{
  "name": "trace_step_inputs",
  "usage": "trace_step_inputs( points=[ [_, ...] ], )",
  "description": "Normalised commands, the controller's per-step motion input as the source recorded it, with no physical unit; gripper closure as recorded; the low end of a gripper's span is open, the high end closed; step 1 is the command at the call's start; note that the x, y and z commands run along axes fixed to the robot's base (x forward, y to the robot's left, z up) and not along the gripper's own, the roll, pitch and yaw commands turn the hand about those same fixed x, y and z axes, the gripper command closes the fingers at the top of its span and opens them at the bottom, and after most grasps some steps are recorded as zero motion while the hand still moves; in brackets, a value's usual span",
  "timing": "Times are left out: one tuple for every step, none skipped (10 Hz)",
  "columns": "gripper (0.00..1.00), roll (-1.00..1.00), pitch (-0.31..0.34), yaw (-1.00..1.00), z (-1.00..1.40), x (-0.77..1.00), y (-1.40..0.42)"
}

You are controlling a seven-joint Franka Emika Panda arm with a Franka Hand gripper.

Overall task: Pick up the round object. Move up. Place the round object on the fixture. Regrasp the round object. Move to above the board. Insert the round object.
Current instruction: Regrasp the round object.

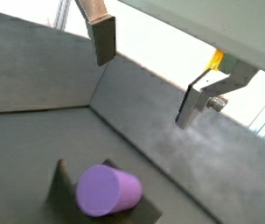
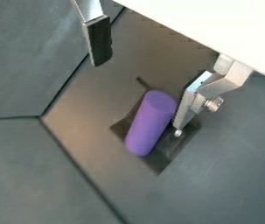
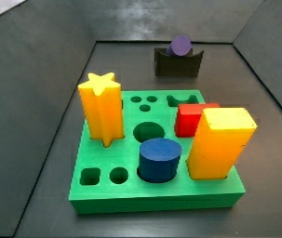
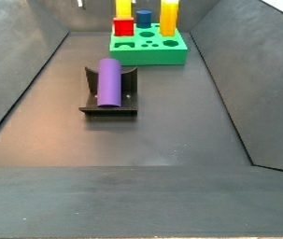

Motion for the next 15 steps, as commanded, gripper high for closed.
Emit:
trace_step_inputs(
  points=[
    [0.0,1.0,0.174,0.15,-0.02,0.1,-0.04],
    [0.0,0.99,0.188,0.19,-0.02,0.1,-0.04],
    [0.0,0.74,0.16,0.21,-0.02,0.11,-0.05],
    [0.0,0.56,0.134,0.22,-0.02,0.11,-0.05],
    [0.0,0.38,0.104,0.22,-0.02,0.11,-0.05],
    [0.0,0.26,0.07,0.22,-0.01,0.1,-0.03],
    [0.0,0.19,0.025,0.21,-0.01,0.08,-0.04],
    [0.0,0.12,-0.149,0.19,-1.0,0.03,0.07],
    [0.0,0.12,-0.155,0.18,-1.0,0.04,0.07],
    [0.0,0.1,-0.182,0.1,-1.0,0.05,0.07],
    [0.0,0.08,-0.195,0.06,-1.0,0.05,0.06],
    [0.0,0.06,-0.188,0.0,-1.0,0.05,0.06],
    [0.0,0.06,-0.181,-0.03,-1.0,0.05,0.06],
    [0.0,0.06,-0.16,-0.06,-1.0,0.05,0.05],
    [0.0,0.05,-0.14,-0.08,-1.0,0.05,0.05]
  ],
)
